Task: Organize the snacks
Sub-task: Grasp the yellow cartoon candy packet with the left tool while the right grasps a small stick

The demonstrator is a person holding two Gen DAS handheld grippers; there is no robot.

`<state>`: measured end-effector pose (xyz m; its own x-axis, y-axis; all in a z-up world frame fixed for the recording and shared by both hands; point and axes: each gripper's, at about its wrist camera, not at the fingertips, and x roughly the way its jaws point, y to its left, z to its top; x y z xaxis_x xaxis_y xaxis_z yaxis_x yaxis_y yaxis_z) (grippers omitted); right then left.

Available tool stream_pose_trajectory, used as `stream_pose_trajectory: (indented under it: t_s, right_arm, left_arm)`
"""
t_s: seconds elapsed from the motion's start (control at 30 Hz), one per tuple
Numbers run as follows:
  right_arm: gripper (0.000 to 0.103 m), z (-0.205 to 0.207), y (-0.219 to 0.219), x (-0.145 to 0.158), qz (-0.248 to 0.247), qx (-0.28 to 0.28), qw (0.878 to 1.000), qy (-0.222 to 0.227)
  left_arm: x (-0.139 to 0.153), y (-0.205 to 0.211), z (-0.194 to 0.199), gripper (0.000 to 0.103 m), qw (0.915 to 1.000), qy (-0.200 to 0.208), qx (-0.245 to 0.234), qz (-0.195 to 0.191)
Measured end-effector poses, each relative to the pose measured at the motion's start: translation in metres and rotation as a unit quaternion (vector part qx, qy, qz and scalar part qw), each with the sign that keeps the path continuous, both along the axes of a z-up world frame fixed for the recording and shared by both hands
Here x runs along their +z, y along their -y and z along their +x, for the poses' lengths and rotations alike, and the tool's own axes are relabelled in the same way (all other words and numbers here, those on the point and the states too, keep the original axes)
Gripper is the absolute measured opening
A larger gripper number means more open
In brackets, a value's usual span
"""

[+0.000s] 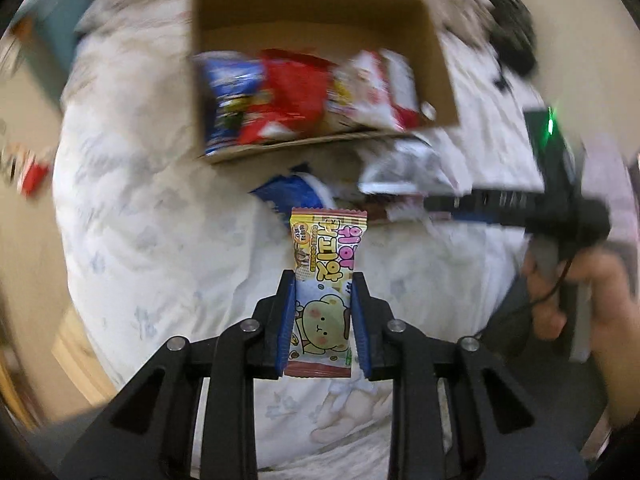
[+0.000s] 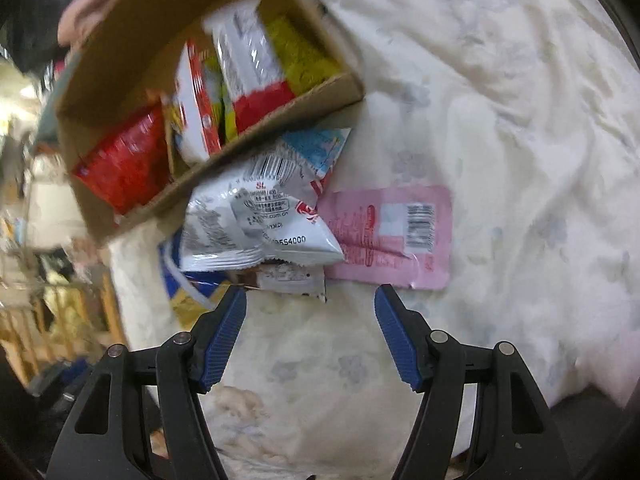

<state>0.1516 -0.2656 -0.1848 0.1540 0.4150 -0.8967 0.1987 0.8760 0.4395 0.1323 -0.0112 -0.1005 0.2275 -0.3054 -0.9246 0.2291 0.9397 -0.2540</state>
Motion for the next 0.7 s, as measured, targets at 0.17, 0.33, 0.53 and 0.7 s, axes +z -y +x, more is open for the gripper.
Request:
stream_pose_trajectory:
  t_s: [0.17, 0.33, 0.53, 0.7]
  right_arm:
    - [0.068, 0.012, -0.019, -0.007, -0.023, 0.032, 0.999, 0.009]
    - [0.064, 0.018, -0.035, -0.016, -0.02, 0.051, 0.998, 0.015]
    - [0.057, 0.006, -0.054, -0.005, 0.021, 0.094, 0.995, 0.04]
    - [0.045, 0.001, -0.073, -0.013, 0.018, 0.134, 0.99, 0.025]
  left_arm:
    - [0.006, -0.012, -0.001, 0.022, 0.9991, 0.022, 0.035, -0.007]
    - [0.009, -0.014, 0.001, 0.022, 0.9985, 0.036, 0.041, -0.006]
    - [0.012, -0.015, 0.001, 0.023, 0.9981, 0.04, 0.041, -0.019]
    - [0.012, -0.014, 0.001, 0.023, 0.9982, 0.04, 0.041, -0.016]
